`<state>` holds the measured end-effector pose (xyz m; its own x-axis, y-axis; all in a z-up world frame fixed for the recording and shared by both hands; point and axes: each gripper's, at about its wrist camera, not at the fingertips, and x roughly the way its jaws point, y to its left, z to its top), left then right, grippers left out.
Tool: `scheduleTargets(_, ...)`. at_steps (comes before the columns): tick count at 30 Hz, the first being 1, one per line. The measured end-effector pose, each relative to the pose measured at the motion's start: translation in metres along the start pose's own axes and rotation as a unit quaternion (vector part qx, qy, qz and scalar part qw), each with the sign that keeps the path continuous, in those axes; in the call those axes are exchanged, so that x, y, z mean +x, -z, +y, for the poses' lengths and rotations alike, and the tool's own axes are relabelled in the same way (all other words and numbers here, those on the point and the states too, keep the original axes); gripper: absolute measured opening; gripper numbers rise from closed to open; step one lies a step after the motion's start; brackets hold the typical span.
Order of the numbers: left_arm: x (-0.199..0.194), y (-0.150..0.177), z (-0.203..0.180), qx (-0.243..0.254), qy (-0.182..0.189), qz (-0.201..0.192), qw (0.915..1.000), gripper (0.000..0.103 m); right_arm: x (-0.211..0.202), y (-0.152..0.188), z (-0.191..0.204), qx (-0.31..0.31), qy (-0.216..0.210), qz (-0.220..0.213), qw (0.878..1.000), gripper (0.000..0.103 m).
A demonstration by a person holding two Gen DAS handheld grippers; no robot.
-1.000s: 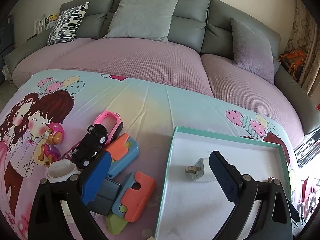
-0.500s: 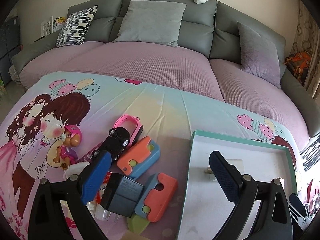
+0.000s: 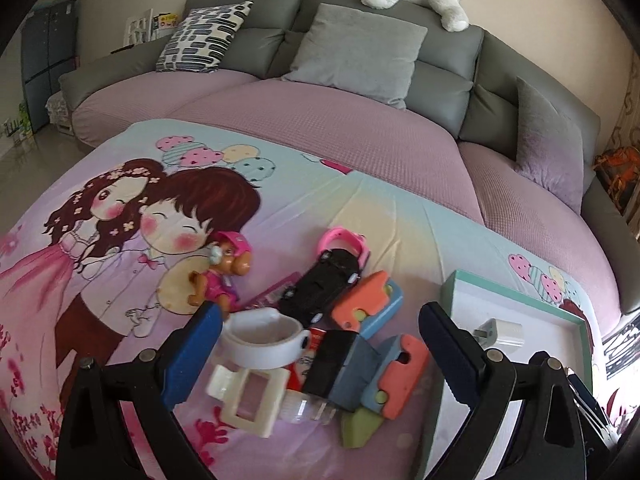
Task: Organize rigid objects
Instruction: 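Move the left tool back to the items and grasp the white hair claw clip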
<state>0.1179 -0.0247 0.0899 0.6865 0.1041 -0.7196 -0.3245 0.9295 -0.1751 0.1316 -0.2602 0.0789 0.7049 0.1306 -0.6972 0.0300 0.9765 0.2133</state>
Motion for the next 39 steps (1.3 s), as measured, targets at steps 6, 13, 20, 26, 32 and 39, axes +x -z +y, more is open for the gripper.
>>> scheduleTargets(6, -0.014, -0.006, 0.055, -0.048, -0.043, -0.017, 0.9978, 0.099, 0.009, 0.007, 0.036, -0.017, -0.031, 0.02, 0.999, 0.103)
scheduleTargets(13, -0.021, -0.006, 0.093, -0.085, -0.047, -0.031, 0.9948, 0.099, 0.016, 0.019, 0.079, -0.051, -0.063, 0.029, 0.996, 0.103)
scheduleTargets(20, -0.014, 0.0, 0.114, -0.088, -0.046, -0.017, 0.9949, 0.099, 0.024, 0.032, 0.11, -0.088, -0.073, 0.049, 0.992, 0.103)
scheduleTargets(26, 0.002, 0.009, 0.112, -0.061, -0.027, 0.023, 0.9975, 0.099, 0.026, 0.038, 0.117, -0.097, -0.073, 0.056, 0.991, 0.103)
scheduleTargets(32, 0.014, 0.016, 0.099, -0.034, 0.001, 0.061, 0.9975, 0.099, 0.021, 0.035, 0.108, -0.08, -0.068, 0.05, 0.993, 0.103)
scheduleTargets(39, 0.022, 0.024, 0.079, 0.011, 0.016, 0.095, 0.9953, 0.099, 0.016, 0.031, 0.099, -0.071, -0.047, 0.037, 0.996, 0.102)
